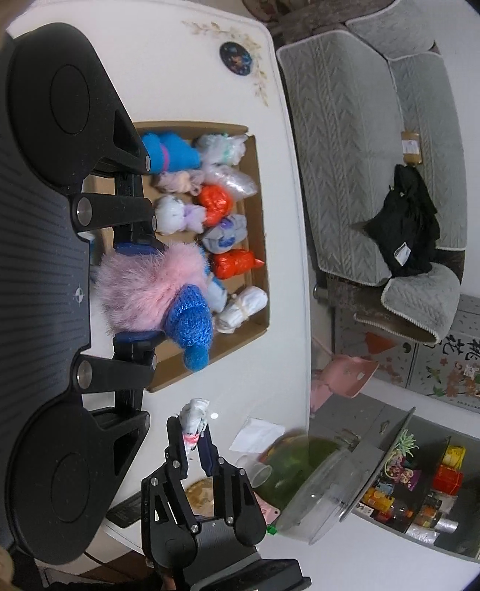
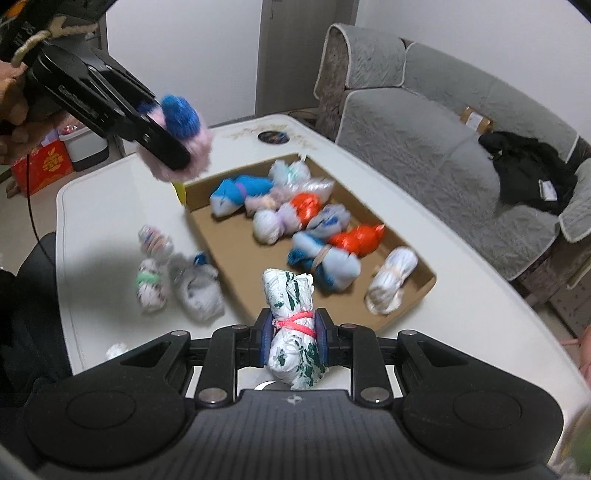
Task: Organize objects
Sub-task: 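Carry both bundles into the tray and open both grippers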
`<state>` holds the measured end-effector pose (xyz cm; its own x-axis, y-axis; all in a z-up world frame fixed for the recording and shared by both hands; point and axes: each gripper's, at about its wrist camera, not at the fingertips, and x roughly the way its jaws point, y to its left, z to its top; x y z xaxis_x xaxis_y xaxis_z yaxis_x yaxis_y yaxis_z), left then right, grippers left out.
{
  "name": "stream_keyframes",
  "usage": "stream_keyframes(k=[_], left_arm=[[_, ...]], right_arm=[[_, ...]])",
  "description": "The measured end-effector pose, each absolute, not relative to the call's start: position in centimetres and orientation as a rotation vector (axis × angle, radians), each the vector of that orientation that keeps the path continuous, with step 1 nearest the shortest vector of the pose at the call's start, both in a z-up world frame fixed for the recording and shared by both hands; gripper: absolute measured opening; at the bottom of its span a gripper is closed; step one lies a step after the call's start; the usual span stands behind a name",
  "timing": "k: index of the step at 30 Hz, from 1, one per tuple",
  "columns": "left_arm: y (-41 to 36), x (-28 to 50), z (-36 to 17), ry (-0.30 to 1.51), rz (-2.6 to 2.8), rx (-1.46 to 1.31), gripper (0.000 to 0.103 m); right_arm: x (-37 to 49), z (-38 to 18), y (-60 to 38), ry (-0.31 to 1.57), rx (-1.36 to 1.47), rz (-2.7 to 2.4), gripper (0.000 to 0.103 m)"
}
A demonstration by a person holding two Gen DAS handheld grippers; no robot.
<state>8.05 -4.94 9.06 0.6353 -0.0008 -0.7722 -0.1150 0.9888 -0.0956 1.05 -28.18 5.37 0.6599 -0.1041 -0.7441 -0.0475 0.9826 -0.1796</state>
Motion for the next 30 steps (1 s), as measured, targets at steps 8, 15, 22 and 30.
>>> stream_keyframes(k=[8,15,22,30], left_arm=[[-2.9,10.7,7.8,0.917,0.096,-0.137,0.043],[-0.2,11.8,3.5,0.993,0.136,-0.171,0.044],[1.6,12.2,0.0,1.07,0.172,-0.177,0.043],[2.4,12.6,-1.6,1.112,0.151,-0.221,0.044]], right_arm=[[5.1,5.8,-28.8,0.832,-0.184,-0.002,0.022],[9.8,3.2,-28.2,0.875,-0.13,0.066,0.022],[14.1,0.0,-27.8,0.966,-0.098,0.088,0.022],[16.0,-1.4,-27.1,1.029,-0.112,0.092,0.022]])
